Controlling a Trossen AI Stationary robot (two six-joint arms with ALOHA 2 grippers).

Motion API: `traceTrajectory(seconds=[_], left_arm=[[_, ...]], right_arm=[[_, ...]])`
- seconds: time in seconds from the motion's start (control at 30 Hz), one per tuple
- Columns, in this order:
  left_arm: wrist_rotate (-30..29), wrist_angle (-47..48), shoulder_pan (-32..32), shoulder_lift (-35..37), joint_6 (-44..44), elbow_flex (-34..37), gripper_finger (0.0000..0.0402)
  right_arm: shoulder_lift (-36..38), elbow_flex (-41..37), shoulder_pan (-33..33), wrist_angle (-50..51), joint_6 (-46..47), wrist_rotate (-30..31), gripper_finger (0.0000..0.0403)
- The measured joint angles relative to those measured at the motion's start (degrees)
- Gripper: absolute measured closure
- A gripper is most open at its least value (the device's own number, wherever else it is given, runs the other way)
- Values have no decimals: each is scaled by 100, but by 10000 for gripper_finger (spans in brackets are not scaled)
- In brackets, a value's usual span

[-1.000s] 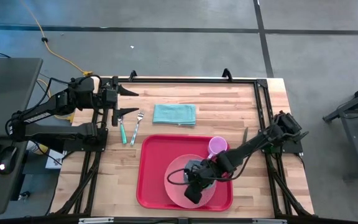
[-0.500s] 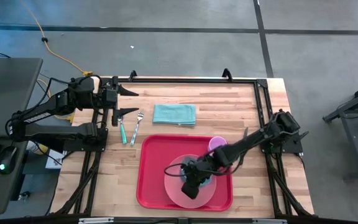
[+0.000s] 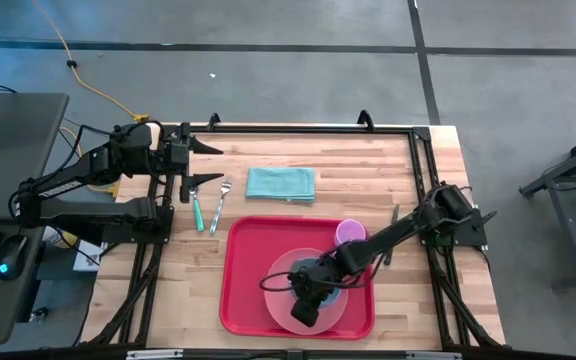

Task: Set up tray
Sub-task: Put the blue bowl on top of the pink plate, then put the blue napkin on the tray to the left of the pink plate

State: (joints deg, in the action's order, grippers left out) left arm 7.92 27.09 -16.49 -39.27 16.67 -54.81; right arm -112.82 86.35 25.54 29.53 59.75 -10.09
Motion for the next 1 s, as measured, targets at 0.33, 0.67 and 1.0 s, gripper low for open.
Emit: traceTrajectory(seconds=[0.33,0.67,1.0], left_arm=[[-14,2,0,0,0,0,115],[-11,2,0,0,-2,0,115],[9,2,0,0,-2,0,115]], right_arm=[[-65,-6,-57,-109,-213,-149,401],[-110,-36,-82,-409,-473,-300,351],[-112,-37,-164,-559,-326,-446,236]])
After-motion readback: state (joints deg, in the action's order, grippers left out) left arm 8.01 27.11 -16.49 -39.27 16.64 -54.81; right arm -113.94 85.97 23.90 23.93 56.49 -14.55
